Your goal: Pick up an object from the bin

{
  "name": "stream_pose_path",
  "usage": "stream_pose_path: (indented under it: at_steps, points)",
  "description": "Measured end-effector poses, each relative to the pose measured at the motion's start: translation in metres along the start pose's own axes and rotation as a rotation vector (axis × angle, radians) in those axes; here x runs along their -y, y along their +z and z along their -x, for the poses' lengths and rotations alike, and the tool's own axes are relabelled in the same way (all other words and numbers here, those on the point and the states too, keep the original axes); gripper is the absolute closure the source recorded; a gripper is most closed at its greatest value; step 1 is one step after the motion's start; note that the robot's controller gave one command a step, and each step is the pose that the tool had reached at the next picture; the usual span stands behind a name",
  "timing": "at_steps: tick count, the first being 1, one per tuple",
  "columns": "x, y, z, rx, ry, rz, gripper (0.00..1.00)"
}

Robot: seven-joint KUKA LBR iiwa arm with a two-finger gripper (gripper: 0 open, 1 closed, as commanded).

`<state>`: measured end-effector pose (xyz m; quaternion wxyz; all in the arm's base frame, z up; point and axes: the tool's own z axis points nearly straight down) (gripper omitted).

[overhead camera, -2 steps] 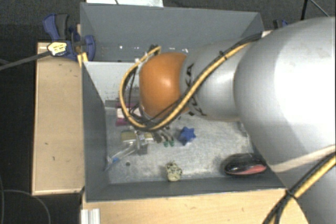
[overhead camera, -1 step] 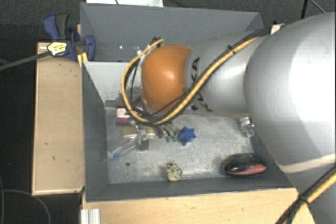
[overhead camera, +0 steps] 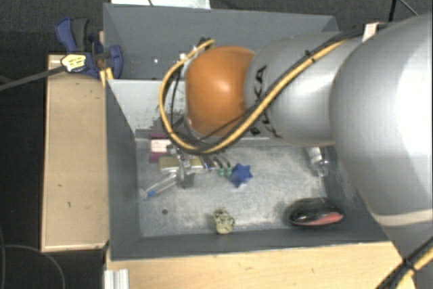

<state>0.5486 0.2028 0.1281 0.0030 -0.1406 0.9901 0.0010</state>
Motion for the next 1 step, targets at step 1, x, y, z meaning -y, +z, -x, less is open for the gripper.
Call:
stream_pose_path:
  at_steps: [1]
  points:
    - [-0.0001,-0.0755,0.0028,0.004,0.005,0.0,1.0]
